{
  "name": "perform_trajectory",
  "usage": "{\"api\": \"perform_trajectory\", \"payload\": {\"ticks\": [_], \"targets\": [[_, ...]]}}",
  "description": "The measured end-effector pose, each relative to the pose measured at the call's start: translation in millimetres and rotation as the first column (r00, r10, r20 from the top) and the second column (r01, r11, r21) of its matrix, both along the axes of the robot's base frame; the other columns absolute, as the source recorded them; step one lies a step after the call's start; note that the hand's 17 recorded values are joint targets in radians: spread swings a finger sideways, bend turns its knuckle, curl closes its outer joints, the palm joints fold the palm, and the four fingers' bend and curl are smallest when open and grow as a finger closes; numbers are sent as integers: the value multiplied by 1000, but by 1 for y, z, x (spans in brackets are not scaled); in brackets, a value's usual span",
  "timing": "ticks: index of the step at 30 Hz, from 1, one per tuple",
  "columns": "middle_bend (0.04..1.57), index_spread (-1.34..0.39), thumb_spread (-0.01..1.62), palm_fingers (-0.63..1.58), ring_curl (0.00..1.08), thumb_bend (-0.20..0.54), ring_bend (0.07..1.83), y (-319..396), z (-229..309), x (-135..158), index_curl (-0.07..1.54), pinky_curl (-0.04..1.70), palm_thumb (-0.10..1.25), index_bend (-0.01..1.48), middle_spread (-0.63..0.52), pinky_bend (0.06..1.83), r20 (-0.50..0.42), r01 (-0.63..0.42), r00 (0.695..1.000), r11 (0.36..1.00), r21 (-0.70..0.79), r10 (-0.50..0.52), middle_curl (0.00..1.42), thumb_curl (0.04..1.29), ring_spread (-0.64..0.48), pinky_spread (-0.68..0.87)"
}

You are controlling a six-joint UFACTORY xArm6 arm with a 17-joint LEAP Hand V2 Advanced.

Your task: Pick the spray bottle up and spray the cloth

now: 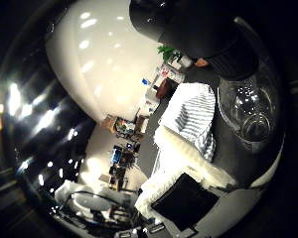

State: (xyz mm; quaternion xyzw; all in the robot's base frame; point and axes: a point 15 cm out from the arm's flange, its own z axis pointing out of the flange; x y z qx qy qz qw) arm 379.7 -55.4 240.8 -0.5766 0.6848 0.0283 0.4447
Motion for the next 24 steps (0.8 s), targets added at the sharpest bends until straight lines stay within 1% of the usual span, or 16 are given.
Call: {"api": "perform_trajectory", "payload": {"ticks": [4, 8, 11, 14, 16, 17, 19, 21, 22, 24], "targets": [[454, -212, 1159, 503, 331, -14, 705, 4, -5, -2, 299, 244, 633, 176, -49, 463, 10, 2, 1000, 1000, 18, -2, 435, 293, -54, 63], [509, -268, 1162, 638, 373, -15, 823, 6, -5, -1, 322, 249, 667, 179, -136, 605, 21, 6, 1000, 999, 31, -7, 477, 299, -146, -113], [545, -301, 1163, 649, 403, -16, 875, 7, -3, 1, 358, 252, 683, 195, -175, 672, 39, 6, 999, 999, 39, -8, 513, 305, -183, -206], [565, -314, 1163, 620, 417, -16, 889, 7, -2, 1, 393, 244, 688, 203, -191, 706, 46, 4, 999, 999, 37, -6, 540, 308, -196, -237], [577, -318, 1164, 590, 419, -17, 879, 6, -2, 1, 415, 235, 689, 219, -194, 703, 45, 6, 999, 999, 38, -7, 554, 309, -192, -228], [590, -318, 1162, 545, 420, -20, 866, 5, -2, 1, 431, 223, 684, 235, -191, 682, 46, 7, 999, 999, 37, -9, 565, 309, -190, -198], [579, -308, 1159, 418, 403, -22, 776, 6, -3, 1, 467, 208, 673, 284, -167, 668, 48, 3, 999, 999, 35, -5, 571, 310, -154, -112], [528, -279, 1158, 291, 381, -22, 705, 7, -5, -1, 476, 205, 664, 278, -129, 664, 47, 0, 999, 999, 34, -2, 554, 313, -105, -17], [474, -266, 1159, 245, 361, -22, 667, 8, -5, -1, 469, 200, 655, 265, -94, 671, 48, -3, 999, 999, 33, 1, 530, 312, -72, 42], [414, -242, 1153, 206, 334, -23, 610, 10, -6, -1, 454, 193, 637, 232, -40, 667, 47, -6, 999, 999, 34, 5, 496, 312, -18, 135]]}}
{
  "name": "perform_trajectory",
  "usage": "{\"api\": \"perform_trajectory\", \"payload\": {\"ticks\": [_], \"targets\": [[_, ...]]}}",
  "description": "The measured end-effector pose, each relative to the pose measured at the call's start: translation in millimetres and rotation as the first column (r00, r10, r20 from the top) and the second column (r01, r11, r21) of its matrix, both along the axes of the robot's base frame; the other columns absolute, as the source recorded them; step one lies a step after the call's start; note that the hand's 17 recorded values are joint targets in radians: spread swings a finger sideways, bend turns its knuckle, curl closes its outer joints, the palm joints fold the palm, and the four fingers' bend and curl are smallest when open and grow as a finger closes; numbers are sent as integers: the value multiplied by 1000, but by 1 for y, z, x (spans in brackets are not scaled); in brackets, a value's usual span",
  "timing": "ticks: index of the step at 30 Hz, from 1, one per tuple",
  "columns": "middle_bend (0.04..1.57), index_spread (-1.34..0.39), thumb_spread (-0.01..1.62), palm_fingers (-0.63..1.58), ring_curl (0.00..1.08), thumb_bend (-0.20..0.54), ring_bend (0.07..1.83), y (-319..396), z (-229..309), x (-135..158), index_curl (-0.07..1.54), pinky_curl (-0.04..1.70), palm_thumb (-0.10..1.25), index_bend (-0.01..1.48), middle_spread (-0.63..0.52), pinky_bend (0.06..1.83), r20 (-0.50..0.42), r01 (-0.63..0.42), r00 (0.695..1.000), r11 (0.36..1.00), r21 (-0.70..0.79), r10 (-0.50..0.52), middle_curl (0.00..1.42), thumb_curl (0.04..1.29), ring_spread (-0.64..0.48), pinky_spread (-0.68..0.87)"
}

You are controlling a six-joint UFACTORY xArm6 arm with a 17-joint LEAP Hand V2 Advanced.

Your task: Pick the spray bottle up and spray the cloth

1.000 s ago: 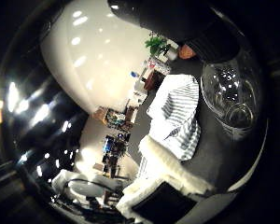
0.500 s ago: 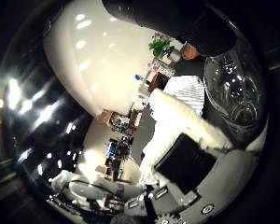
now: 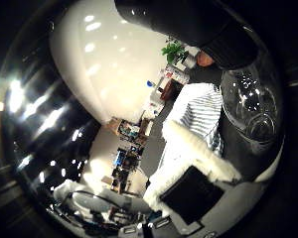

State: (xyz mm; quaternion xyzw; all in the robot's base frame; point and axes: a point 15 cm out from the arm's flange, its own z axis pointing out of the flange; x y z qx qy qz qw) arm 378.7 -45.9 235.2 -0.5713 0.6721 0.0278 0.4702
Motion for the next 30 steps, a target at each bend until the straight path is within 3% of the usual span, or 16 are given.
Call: {"api": "perform_trajectory", "payload": {"ticks": [4, 7, 14, 30], "targets": [[302, -202, 1144, 170, 296, -21, 526, 1, -1, 0, 419, 195, 613, 176, 33, 686, 5, -8, 1000, 1000, -3, 8, 434, 310, 55, 318], [259, -187, 1142, 160, 280, -21, 494, 5, -9, -5, 386, 200, 595, 165, 68, 697, -4, -6, 1000, 1000, 12, 6, 406, 306, 82, 374], [241, -171, 1138, 169, 265, -20, 478, 16, -2, 2, 335, 200, 590, 160, 88, 681, 62, 1, 998, 998, 67, -5, 382, 303, 99, 404], [240, -157, 1144, 201, 260, -18, 463, 32, 5, 10, 304, 204, 608, 161, 105, 645, 107, 41, 992, 964, 262, -72, 369, 302, 115, 428]]}}
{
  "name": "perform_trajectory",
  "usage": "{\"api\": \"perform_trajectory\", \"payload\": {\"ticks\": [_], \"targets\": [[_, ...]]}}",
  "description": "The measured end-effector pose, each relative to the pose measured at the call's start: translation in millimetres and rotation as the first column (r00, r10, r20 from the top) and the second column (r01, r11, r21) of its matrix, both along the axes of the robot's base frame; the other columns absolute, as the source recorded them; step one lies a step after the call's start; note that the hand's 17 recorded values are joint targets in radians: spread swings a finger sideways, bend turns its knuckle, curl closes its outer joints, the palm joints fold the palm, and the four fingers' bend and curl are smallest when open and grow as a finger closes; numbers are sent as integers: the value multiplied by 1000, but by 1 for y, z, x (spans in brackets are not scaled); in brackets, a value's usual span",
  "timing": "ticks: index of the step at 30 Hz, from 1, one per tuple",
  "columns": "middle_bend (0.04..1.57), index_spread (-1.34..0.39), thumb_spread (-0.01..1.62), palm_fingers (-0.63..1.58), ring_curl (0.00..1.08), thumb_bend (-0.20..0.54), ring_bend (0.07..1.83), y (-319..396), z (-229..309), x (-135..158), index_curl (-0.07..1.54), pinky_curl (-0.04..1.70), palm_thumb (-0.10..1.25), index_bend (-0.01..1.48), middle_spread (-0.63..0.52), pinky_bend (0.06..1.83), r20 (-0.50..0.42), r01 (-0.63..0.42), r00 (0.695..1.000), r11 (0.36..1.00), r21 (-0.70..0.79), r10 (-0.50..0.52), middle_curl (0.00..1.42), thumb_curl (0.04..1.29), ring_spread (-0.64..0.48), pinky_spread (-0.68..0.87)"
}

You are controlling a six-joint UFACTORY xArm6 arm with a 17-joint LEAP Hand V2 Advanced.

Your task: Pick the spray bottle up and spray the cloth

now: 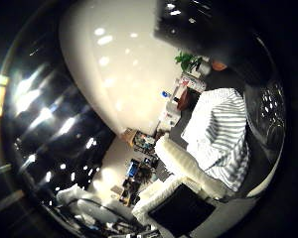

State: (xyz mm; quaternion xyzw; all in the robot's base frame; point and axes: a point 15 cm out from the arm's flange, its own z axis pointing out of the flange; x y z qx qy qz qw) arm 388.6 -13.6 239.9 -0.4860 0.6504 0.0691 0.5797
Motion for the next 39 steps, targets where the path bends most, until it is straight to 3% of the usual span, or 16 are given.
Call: {"api": "perform_trajectory", "payload": {"ticks": [11, 21, 26, 27, 33, 39], "targets": [[233, -149, 1145, 218, 260, -19, 504, -4, -4, 0, 284, 225, 619, 156, 134, 779, -1, 14, 1000, 999, 35, -14, 369, 306, 189, 516], [255, -145, 1134, 269, 270, -19, 613, -8, -8, -1, 281, 214, 611, 153, 136, 845, -7, 27, 1000, 999, 44, -27, 374, 310, 205, 494], [303, -170, 1140, 388, 301, -15, 771, -7, -9, 0, 276, 203, 631, 150, 64, 908, -8, 28, 1000, 998, 56, -28, 391, 310, 71, 323], [356, -191, 1139, 438, 312, -16, 831, -8, -8, 0, 279, 190, 645, 163, 8, 934, -7, 32, 999, 998, 59, -32, 409, 312, -9, 190], [477, -251, 1139, 577, 347, -17, 957, -8, -4, 2, 292, 207, 689, 175, -128, 1145, 3, 36, 999, 997, 73, -36, 468, 323, -166, -190], [562, -280, 1132, 647, 354, -18, 1012, -3, 1, 1, 339, 172, 707, 192, -179, 1162, 17, 17, 1000, 995, 97, -19, 512, 331, -213, -290]]}}
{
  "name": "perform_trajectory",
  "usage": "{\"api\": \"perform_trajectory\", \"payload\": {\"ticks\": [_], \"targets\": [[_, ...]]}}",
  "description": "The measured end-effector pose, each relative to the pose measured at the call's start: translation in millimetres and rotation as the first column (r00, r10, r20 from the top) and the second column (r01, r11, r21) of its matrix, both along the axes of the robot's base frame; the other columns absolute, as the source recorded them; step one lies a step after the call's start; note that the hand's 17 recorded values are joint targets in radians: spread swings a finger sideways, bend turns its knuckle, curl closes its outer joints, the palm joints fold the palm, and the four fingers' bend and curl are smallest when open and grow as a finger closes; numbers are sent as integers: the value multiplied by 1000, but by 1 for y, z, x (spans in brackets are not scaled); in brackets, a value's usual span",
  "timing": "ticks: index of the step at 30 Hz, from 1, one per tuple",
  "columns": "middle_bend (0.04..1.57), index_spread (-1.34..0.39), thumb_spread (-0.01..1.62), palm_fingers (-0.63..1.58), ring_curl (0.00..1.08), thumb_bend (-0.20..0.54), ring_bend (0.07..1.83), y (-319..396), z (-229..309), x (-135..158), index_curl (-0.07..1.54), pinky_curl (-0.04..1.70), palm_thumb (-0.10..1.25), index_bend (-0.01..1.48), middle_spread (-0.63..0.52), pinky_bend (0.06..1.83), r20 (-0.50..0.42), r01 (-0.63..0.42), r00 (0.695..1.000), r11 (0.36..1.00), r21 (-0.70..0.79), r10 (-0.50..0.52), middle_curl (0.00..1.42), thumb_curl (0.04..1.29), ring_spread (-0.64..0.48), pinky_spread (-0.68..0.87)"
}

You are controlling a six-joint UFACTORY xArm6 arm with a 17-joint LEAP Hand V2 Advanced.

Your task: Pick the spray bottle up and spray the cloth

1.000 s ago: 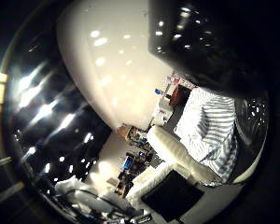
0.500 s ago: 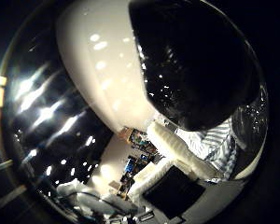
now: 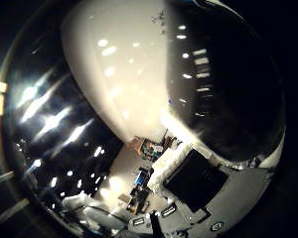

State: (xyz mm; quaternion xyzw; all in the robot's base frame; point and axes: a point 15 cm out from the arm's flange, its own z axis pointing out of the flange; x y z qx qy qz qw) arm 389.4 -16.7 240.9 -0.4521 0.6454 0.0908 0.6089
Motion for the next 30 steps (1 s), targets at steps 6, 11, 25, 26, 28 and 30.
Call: {"api": "perform_trajectory", "payload": {"ticks": [6, 11, 25, 26, 28, 30], "targets": [[589, -343, 1132, 838, 370, -18, 1079, 1, 1, 1, 387, 160, 721, 187, -239, 1197, 3, 1, 1000, 1000, 15, -2, 541, 340, -260, -407], [612, -394, 1137, 1005, 370, -15, 1064, 2, 4, 1, 424, 167, 752, 190, -278, 1188, 11, 1, 1000, 1000, 30, -1, 564, 348, -279, -483], [903, -457, 1125, 1308, 435, -18, 1138, -1, 8, 3, 694, 254, 805, 506, -253, 1114, 22, 17, 1000, 999, 50, -19, 646, 375, -235, -507], [946, -448, 1126, 1315, 443, -16, 1154, -1, 8, 2, 717, 277, 807, 543, -239, 1132, 22, 18, 1000, 999, 50, -19, 650, 378, -227, -480], [986, -437, 1121, 1325, 454, -16, 1178, -1, 8, 3, 744, 310, 814, 593, -223, 1167, 22, 18, 1000, 999, 50, -19, 652, 383, -219, -447], [1033, -425, 1122, 1319, 469, -16, 1215, -2, 8, 3, 771, 349, 823, 643, -209, 1207, 23, 20, 999, 999, 50, -22, 656, 385, -216, -403]]}}
